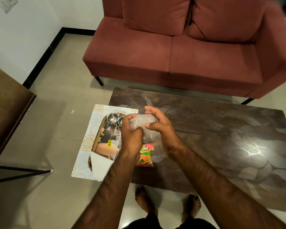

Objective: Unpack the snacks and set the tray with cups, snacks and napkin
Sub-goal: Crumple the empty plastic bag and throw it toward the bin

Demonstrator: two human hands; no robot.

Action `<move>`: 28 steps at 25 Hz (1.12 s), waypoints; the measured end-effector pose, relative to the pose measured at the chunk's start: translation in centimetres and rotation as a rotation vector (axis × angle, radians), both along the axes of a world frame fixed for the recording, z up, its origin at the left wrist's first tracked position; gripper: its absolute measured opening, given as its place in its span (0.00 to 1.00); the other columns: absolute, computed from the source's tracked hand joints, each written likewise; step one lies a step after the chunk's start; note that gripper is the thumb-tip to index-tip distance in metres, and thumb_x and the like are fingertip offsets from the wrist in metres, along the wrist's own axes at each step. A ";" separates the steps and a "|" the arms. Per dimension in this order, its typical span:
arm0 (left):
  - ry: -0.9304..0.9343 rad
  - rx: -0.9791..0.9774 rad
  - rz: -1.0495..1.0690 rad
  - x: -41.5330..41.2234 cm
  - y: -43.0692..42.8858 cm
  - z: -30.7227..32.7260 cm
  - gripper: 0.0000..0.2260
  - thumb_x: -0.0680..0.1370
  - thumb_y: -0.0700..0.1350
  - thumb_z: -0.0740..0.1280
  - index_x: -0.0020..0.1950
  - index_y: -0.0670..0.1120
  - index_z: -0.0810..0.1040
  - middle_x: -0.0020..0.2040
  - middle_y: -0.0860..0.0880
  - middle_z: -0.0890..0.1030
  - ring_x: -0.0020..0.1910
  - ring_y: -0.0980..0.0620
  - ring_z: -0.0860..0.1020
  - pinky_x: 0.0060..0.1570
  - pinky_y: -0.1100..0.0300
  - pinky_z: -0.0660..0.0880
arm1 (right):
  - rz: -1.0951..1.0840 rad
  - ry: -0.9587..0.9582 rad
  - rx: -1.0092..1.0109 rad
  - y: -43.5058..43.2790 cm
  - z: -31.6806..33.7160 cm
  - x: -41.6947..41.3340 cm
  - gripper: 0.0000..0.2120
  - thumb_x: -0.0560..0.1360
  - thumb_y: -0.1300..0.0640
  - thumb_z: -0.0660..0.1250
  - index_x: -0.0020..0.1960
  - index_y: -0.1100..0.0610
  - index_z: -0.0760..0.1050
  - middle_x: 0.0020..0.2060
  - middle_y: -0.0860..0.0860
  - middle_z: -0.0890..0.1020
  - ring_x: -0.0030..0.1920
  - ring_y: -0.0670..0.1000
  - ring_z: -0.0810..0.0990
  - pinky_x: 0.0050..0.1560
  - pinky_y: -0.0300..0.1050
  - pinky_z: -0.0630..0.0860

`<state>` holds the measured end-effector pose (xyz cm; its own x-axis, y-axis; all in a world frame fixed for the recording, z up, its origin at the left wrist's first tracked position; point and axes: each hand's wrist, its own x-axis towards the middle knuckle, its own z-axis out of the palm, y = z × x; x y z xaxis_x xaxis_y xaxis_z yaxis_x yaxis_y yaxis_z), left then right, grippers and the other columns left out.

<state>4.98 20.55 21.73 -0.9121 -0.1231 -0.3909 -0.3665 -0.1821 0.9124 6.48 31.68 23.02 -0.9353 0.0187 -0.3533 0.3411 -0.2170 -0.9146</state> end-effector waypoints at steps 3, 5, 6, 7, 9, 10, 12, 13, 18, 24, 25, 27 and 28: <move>-0.002 0.021 -0.031 0.7 2.9 0.2 0.14 0.71 0.37 0.68 0.54 0.51 0.74 0.52 0.42 0.83 0.52 0.40 0.83 0.50 0.41 0.82 | -0.012 0.007 0.033 2.2 0.4 1.4 0.25 0.73 0.48 0.72 0.71 0.46 0.79 0.63 0.42 0.82 0.63 0.43 0.84 0.64 0.42 0.80; -0.024 0.052 -0.055 1.3 5.3 0.1 0.12 0.72 0.41 0.68 0.53 0.51 0.73 0.54 0.39 0.83 0.53 0.37 0.83 0.51 0.36 0.81 | -0.081 0.046 0.128 3.8 0.5 2.4 0.23 0.75 0.48 0.75 0.69 0.47 0.79 0.61 0.44 0.83 0.60 0.39 0.84 0.59 0.37 0.81; -0.025 0.048 -0.067 1.5 6.4 0.2 0.11 0.72 0.41 0.68 0.52 0.51 0.73 0.54 0.39 0.82 0.53 0.37 0.83 0.51 0.36 0.81 | -0.128 0.065 0.173 4.6 0.5 2.7 0.20 0.76 0.53 0.76 0.67 0.50 0.81 0.57 0.44 0.84 0.54 0.35 0.84 0.52 0.34 0.81; -0.026 0.041 -0.086 2.0 7.9 0.4 0.12 0.71 0.41 0.67 0.53 0.51 0.72 0.53 0.40 0.82 0.52 0.39 0.83 0.50 0.38 0.81 | -0.187 0.082 0.232 5.7 0.5 3.1 0.15 0.76 0.59 0.76 0.62 0.52 0.82 0.52 0.43 0.85 0.48 0.33 0.84 0.45 0.31 0.80; -0.030 0.040 -0.151 3.2 11.3 0.9 0.17 0.67 0.39 0.65 0.55 0.49 0.71 0.52 0.40 0.81 0.48 0.43 0.82 0.42 0.46 0.81 | -0.328 0.089 0.344 8.4 0.6 4.0 0.11 0.72 0.66 0.73 0.50 0.53 0.81 0.43 0.43 0.85 0.39 0.33 0.82 0.37 0.29 0.77; -0.031 0.041 -0.199 3.9 13.1 1.3 0.19 0.66 0.38 0.65 0.56 0.47 0.70 0.51 0.39 0.81 0.46 0.44 0.81 0.37 0.50 0.79 | -0.396 0.079 0.360 10.1 0.6 4.6 0.11 0.71 0.67 0.71 0.46 0.52 0.80 0.41 0.44 0.84 0.36 0.34 0.81 0.34 0.30 0.76; -0.028 0.050 -0.300 5.7 17.0 2.0 0.19 0.66 0.40 0.65 0.56 0.46 0.71 0.49 0.38 0.81 0.42 0.44 0.79 0.34 0.51 0.75 | -0.498 0.041 0.339 14.1 0.6 6.0 0.10 0.70 0.68 0.69 0.43 0.53 0.79 0.41 0.47 0.86 0.34 0.36 0.82 0.33 0.35 0.79; -0.015 0.051 -0.347 6.6 18.5 2.2 0.18 0.65 0.39 0.65 0.55 0.47 0.72 0.50 0.38 0.81 0.44 0.45 0.80 0.37 0.48 0.76 | -0.522 0.026 0.329 15.9 0.6 6.6 0.09 0.71 0.69 0.68 0.43 0.56 0.80 0.43 0.48 0.87 0.37 0.38 0.83 0.35 0.38 0.81; 0.057 0.004 -0.647 12.3 28.0 3.5 0.21 0.66 0.36 0.67 0.57 0.51 0.74 0.55 0.49 0.81 0.50 0.47 0.81 0.46 0.44 0.81 | -0.605 -0.006 0.372 28.1 0.7 12.1 0.11 0.71 0.72 0.64 0.39 0.57 0.78 0.41 0.51 0.87 0.38 0.44 0.84 0.35 0.39 0.81; 0.202 -0.221 -0.862 17.4 39.4 3.7 0.29 0.66 0.38 0.75 0.63 0.56 0.71 0.58 0.47 0.79 0.52 0.51 0.82 0.45 0.60 0.81 | -0.743 -0.081 0.357 39.5 0.7 17.7 0.12 0.72 0.71 0.64 0.39 0.56 0.77 0.33 0.48 0.80 0.29 0.39 0.77 0.29 0.33 0.74; 0.241 -0.260 -0.852 17.8 40.9 3.5 0.28 0.67 0.38 0.76 0.63 0.56 0.72 0.56 0.50 0.80 0.52 0.53 0.82 0.45 0.61 0.81 | -0.751 -0.080 0.329 40.9 0.8 18.2 0.10 0.73 0.71 0.65 0.41 0.57 0.78 0.34 0.49 0.81 0.31 0.41 0.78 0.29 0.34 0.75; 0.269 -0.292 -0.796 18.2 43.5 3.2 0.25 0.70 0.37 0.75 0.62 0.55 0.75 0.52 0.54 0.82 0.48 0.54 0.83 0.43 0.58 0.83 | -0.720 -0.074 0.275 43.0 0.8 19.0 0.05 0.73 0.67 0.66 0.46 0.59 0.78 0.36 0.50 0.81 0.32 0.42 0.79 0.30 0.36 0.77; 0.244 -0.276 -0.771 18.1 45.1 2.9 0.22 0.70 0.36 0.74 0.60 0.55 0.76 0.50 0.54 0.83 0.46 0.53 0.84 0.40 0.55 0.84 | -0.702 -0.064 0.247 44.3 0.9 19.5 0.06 0.72 0.64 0.66 0.48 0.60 0.77 0.37 0.49 0.81 0.32 0.40 0.81 0.30 0.37 0.78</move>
